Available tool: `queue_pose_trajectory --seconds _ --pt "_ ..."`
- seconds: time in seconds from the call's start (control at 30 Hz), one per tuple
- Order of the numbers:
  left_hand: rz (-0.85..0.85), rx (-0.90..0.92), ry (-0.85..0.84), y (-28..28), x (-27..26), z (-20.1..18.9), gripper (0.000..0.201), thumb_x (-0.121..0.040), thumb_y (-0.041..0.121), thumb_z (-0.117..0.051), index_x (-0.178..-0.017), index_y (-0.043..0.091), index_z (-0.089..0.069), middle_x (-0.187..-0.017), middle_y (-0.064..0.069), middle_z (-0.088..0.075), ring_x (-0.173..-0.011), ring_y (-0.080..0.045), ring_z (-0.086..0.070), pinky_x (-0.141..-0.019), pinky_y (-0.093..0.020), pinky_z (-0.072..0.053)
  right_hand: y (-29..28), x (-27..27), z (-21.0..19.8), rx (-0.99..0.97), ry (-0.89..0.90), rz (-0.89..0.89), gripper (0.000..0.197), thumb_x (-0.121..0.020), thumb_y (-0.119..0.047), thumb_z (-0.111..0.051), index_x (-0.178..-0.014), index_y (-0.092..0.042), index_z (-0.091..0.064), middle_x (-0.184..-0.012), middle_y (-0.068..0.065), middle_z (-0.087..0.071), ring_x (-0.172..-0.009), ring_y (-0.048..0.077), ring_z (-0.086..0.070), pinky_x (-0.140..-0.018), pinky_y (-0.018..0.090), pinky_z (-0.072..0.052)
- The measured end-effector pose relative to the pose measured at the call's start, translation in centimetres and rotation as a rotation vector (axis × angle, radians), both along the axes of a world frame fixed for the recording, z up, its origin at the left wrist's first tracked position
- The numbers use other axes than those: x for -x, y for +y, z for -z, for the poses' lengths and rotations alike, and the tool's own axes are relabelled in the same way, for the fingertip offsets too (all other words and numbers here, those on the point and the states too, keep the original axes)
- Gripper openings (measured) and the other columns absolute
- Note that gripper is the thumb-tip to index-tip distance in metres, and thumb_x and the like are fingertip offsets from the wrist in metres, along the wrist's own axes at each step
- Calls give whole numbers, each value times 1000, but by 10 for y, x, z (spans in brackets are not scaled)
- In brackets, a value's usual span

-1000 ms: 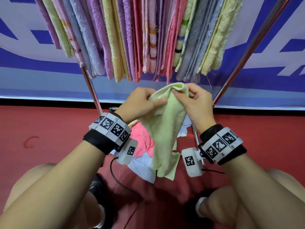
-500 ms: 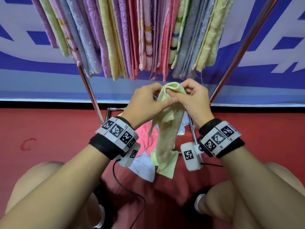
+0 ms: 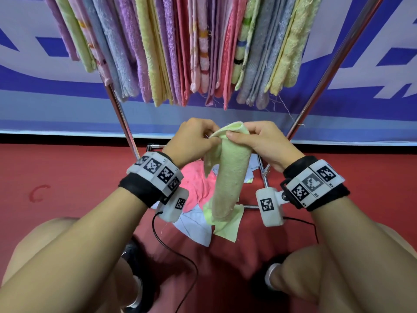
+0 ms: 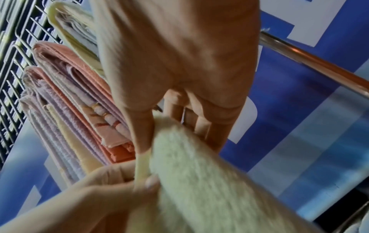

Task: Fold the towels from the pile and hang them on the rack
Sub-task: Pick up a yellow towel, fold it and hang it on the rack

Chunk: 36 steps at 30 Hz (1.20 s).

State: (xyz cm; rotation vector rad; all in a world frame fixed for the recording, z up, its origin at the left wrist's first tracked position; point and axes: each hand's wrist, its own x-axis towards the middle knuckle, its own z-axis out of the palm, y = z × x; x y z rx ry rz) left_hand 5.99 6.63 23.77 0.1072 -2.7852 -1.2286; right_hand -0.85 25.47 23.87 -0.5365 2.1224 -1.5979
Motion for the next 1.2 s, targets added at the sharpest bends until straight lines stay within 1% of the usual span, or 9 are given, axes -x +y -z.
queue_pose_trajectory --seconds 0.13,0.33,0.43,0.53,0.67,0.87,1.0,1.1,1.2 --pt "11 -66 -47 -17 2 -5 13 -81 25 -83 -82 15 -75 -81 -6 -75 -69 -8 -62 -70 -28 -51 10 4 1 -46 23 29 20 -84 -24 -84 -97 -9 -82 -101 15 -78 -96 19 -73 -102 52 -54" --pt "69 -126 -158 -13 1 -1 43 -92 45 -68 -81 3 -74 -71 -13 -65 -65 -14 -51 -66 -31 -42 13 5 -8 60 85 65 68 -58 -41 -95 -99 8 -70 -100 27 -71 -90 20 -64 -88 52 -55" --pt "55 -185 -82 -11 1 -3 21 -86 26 -78 -82 6 -75 -75 -13 -70 -69 -12 -57 -70 -29 -47 14 10 -2 25 59 54 55 -59 -39 -96 -85 -2 -66 -84 11 -61 -82 18 -59 -77 39 -47" --pt "-7 -239 -37 -10 -1 -6 15 -74 9 -86 -77 12 -72 -73 -6 -70 -69 -12 -60 -70 -30 -50 12 12 3 -32 34 -3 34 -75 -29 -90 -88 -6 -70 -86 9 -69 -84 18 -67 -82 41 -54" --pt "-64 -202 -52 -20 -2 -10 18 -75 17 -87 -82 7 -73 -79 -12 -73 -69 -14 -63 -67 -36 -54 13 13 -4 -18 56 -3 19 -83 -17 -84 -100 -10 -80 -101 10 -79 -99 22 -75 -94 41 -59" --pt "-66 -64 -132 -27 -2 -7 30 -83 40 -79 -78 11 -76 -78 -8 -74 -69 -12 -62 -70 -32 -52 15 18 -5 26 39 160 23 -68 -17 -95 -70 -17 -72 -80 5 -73 -77 14 -68 -76 35 -55" --pt "-141 -161 -16 -29 -2 -12 11 -78 20 -85 -80 14 -76 -78 -12 -72 -68 -13 -60 -67 -32 -52 15 17 -5 56 -5 118 13 -78 -14 -88 -84 -15 -76 -85 3 -76 -81 14 -71 -78 31 -57" --pt "-143 -230 54 -33 -4 -17 18 -75 5 -85 -80 20 -76 -75 -2 -73 -68 -9 -64 -70 -31 -57 17 18 -8 77 -50 50 13 -91 -14 -76 -102 -8 -78 -97 10 -79 -88 19 -75 -81 29 -60" --pt "-134 -274 64 -35 -4 -18 22 -76 0 -82 -88 17 -77 -82 -1 -75 -76 -8 -69 -76 -26 -59 17 17 -8 99 -25 116 12 -88 -13 -79 -98 -7 -78 -91 9 -79 -84 16 -75 -75 27 -60"
